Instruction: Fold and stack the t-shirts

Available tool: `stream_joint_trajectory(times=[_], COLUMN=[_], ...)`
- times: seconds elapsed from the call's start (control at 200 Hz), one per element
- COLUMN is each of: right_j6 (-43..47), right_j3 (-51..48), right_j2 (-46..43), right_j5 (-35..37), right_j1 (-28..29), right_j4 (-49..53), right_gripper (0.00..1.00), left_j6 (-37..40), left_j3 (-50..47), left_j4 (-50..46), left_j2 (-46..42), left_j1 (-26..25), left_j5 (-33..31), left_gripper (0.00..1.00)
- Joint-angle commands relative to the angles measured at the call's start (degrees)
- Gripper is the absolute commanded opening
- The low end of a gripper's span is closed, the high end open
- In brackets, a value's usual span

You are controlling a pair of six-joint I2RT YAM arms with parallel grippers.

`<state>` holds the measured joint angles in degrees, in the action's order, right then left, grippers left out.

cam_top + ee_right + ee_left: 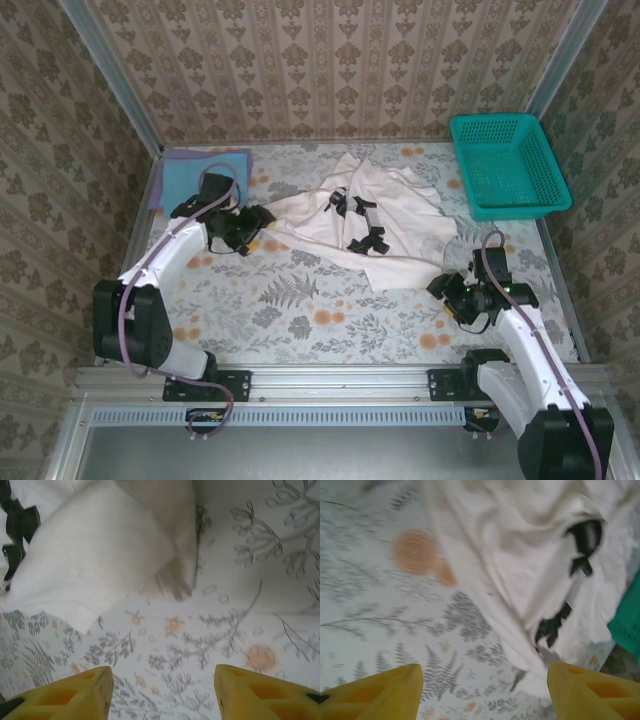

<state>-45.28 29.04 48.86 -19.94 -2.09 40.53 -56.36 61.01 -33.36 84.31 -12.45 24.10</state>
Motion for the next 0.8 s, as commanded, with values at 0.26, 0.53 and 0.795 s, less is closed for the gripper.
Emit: stream_joint_trajectory(times=[0.26,0.53,0.795], right_j6=[6.53,6.12,6.08], right_j3=[-4.83,-6.59,-5.59], right_j2=[7.66,9.89,14.33], right_j5=[3.2,3.12,3.51], right_j1=[-2.01,-2.69,-2.83], right_j4=[-18.78,-24.79,-26.6], right_gripper=[0.39,0.33,0.27], left_j6=[6.57,6.96,6.54], left_j3=[3.39,5.21,5.35], left_j4=[1.72,1.46,1.94], left_j2=[6.58,10.03,11.55], left_j1=[5.34,3.45,0.28], left_j5=[3.72,3.56,3.3], left_gripper=[0.7,0.69,0.66])
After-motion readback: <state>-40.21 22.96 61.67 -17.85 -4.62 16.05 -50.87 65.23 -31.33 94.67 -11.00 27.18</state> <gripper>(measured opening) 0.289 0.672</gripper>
